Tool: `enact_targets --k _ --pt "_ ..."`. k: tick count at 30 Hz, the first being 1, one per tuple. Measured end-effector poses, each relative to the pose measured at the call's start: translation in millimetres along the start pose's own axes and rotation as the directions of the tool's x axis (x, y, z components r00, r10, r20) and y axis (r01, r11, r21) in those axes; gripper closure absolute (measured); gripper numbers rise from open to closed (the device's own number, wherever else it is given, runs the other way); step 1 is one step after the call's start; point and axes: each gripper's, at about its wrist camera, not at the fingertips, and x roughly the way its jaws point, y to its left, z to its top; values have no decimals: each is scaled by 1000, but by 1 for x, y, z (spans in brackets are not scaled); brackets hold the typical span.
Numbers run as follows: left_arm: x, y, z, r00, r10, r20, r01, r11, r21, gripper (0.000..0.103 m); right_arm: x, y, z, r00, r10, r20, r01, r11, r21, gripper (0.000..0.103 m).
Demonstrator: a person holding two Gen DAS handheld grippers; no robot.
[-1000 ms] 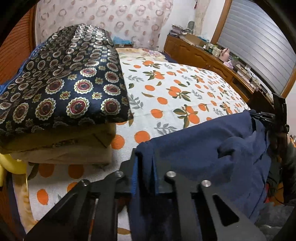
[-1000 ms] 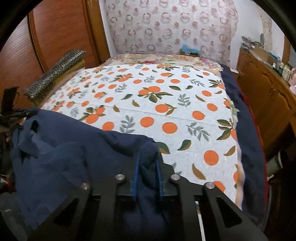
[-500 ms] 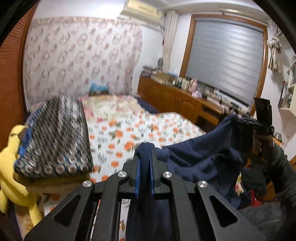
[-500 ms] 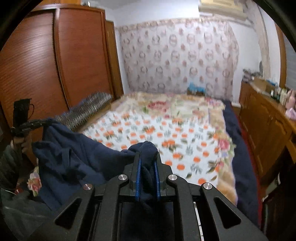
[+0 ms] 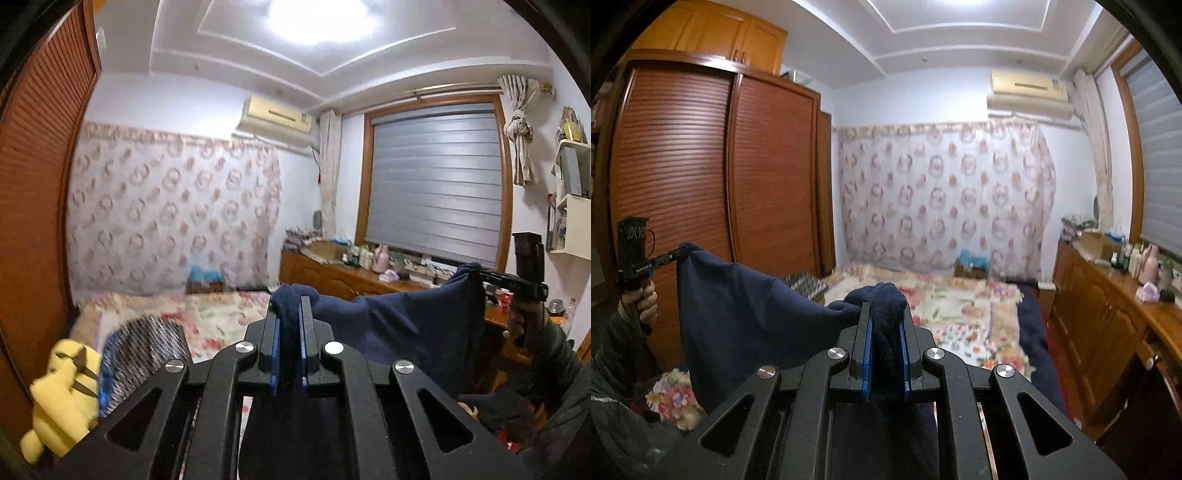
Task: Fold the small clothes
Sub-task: 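Lift the hem with both tools and fold it over toward the collar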
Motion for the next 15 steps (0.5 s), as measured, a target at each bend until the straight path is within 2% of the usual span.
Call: enact_targets --k 9,12,15 --pt "-19 -2 28 997 31 77 -34 999 40 94 -18 6 8 997 -9 71 11 1000 -29 91" --pt "-4 8 36 996 59 73 -62 997 42 94 -11 6 4 996 -28 80 31 999 -33 91" --pt "31 22 39 992 117 43 -119 991 62 94 14 3 0 997 -45 67 47 998 -30 91"
